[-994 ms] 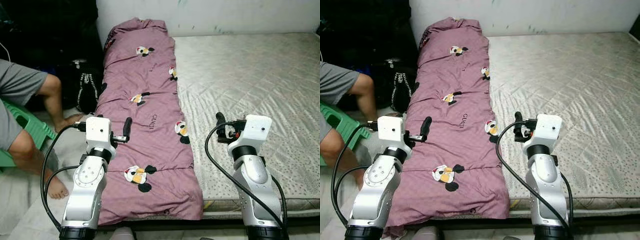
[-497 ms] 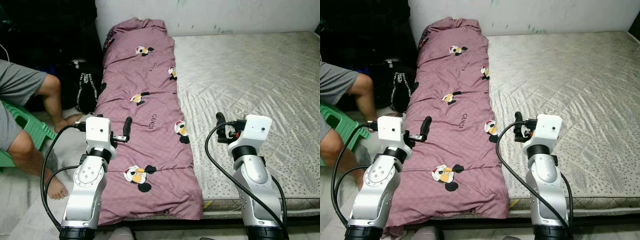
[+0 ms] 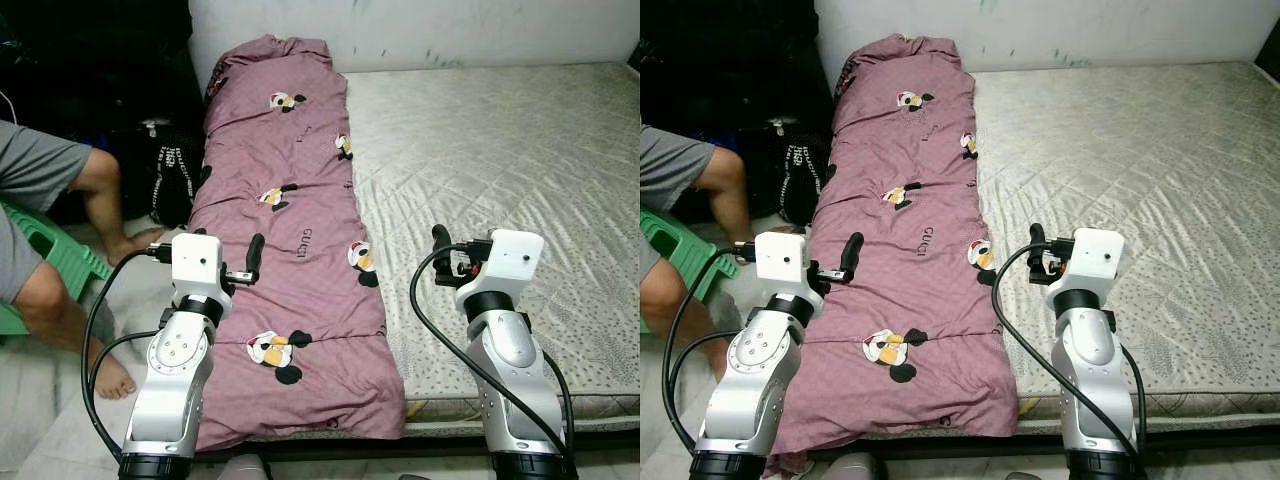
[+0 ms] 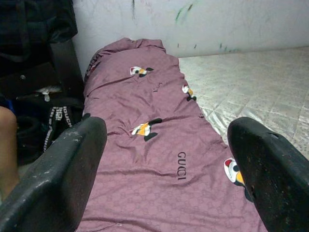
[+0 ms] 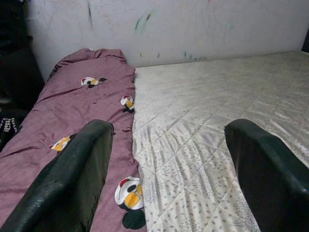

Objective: Clean up the room

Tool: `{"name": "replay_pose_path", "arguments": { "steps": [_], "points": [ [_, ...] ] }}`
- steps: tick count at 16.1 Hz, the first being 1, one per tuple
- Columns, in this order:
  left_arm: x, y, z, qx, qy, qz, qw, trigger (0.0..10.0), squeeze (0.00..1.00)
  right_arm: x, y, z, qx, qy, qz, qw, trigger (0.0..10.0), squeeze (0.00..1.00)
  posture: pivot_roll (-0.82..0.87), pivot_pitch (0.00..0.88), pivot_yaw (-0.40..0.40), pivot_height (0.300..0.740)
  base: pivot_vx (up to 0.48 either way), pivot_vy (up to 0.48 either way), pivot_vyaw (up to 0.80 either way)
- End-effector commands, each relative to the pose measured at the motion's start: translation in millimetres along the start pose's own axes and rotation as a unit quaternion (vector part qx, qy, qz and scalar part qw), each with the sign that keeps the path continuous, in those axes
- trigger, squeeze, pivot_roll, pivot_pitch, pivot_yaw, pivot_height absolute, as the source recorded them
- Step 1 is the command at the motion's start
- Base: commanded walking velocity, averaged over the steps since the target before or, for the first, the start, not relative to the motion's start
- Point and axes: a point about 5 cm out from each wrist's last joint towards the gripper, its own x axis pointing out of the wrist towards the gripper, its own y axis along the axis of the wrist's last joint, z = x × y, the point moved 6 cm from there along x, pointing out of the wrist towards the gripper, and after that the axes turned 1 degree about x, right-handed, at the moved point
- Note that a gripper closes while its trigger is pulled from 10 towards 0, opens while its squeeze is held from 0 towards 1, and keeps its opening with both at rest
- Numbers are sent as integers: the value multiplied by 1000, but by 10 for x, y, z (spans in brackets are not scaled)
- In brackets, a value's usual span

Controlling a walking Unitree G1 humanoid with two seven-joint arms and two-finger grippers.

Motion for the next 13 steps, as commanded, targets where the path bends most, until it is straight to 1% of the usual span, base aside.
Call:
{"name": "replay_pose_path", "arguments": {
  "steps": [1, 13],
  "points": [
    [-1, 5, -13, 1, -3, 1, 1000, 10000, 0, 7, 1, -8, -1, 1, 2, 1000, 10000, 0, -48, 0, 22, 740, 0, 0, 0],
    [24, 21, 21, -9, -13, 1, 1000, 10000, 0, 42, 14, -23, -1, 4, 5, 1000, 10000, 0, -47, 0, 17, 740, 0, 0, 0]
  ]
}}
